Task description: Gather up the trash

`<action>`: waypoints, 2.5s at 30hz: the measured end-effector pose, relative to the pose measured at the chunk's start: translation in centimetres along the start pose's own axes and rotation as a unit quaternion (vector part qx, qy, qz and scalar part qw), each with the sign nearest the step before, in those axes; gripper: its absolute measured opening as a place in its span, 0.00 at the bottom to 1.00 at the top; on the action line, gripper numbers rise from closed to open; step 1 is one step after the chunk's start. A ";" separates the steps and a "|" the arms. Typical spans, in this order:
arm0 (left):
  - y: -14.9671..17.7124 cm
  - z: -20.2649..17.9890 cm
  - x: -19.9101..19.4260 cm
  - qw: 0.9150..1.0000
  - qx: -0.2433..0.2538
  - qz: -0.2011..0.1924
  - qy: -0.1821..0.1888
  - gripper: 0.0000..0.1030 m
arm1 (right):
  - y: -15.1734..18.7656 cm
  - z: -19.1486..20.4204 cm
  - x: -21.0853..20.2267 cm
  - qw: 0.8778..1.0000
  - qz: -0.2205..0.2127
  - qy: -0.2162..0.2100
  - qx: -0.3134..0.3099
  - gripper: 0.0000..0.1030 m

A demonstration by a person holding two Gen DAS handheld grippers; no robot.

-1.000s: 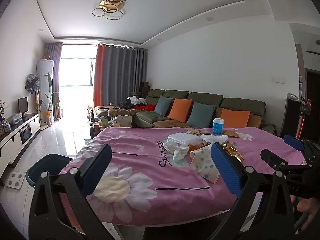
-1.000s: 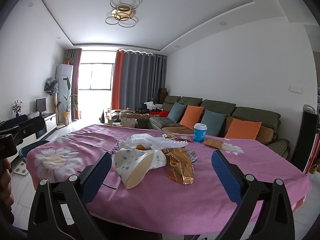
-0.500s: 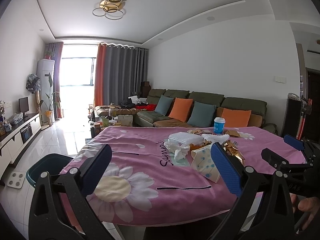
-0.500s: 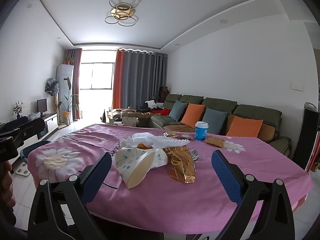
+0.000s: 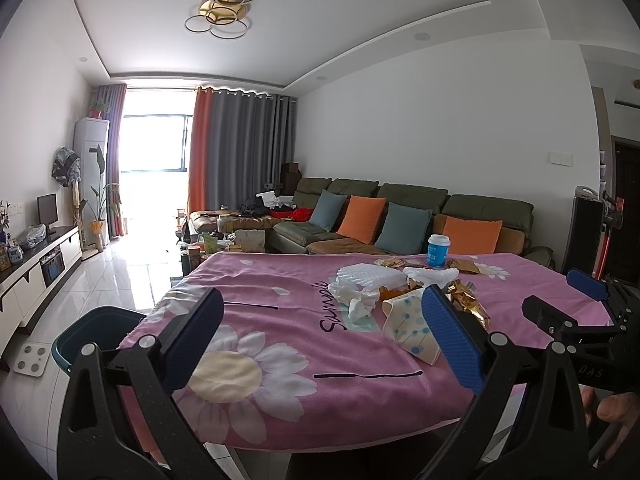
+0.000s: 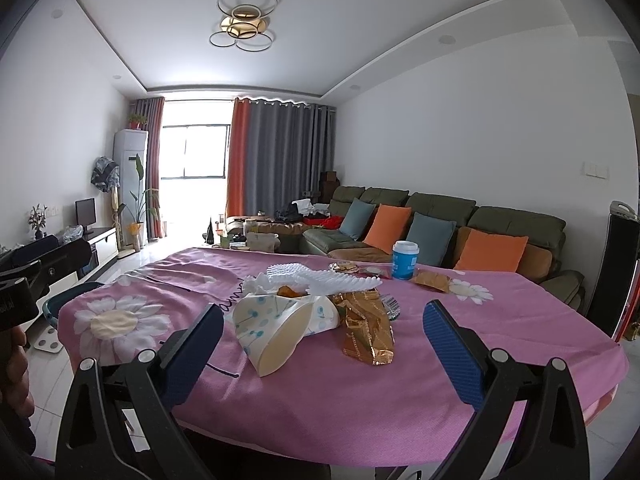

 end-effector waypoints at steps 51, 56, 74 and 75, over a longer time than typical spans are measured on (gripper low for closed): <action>8.4 -11.4 19.5 0.959 0.109 0.206 0.164 0.95 | -1.3 1.7 18.1 0.971 0.165 -0.098 -0.143 0.94; 9.4 -11.4 20.3 0.952 0.105 0.226 0.177 0.94 | -0.8 2.7 19.1 0.962 0.173 -0.096 -0.188 0.92; 9.3 -8.9 20.8 0.954 0.061 0.222 0.189 0.74 | 0.4 3.7 19.8 0.947 0.218 -0.096 -0.217 0.14; 9.1 -8.6 20.5 0.956 0.058 0.216 0.187 0.74 | -0.1 3.9 19.6 0.948 0.213 -0.097 -0.216 0.13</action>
Point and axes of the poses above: each gripper's, at about its wrist camera, not at the fingertips, and x roughly the way its jaws point, z to its left, y to its underside, the point moved 10 cm from there along x, roughly the way its jaws point, and after that the axes turned 5 degrees about y, right-handed, at the moved point
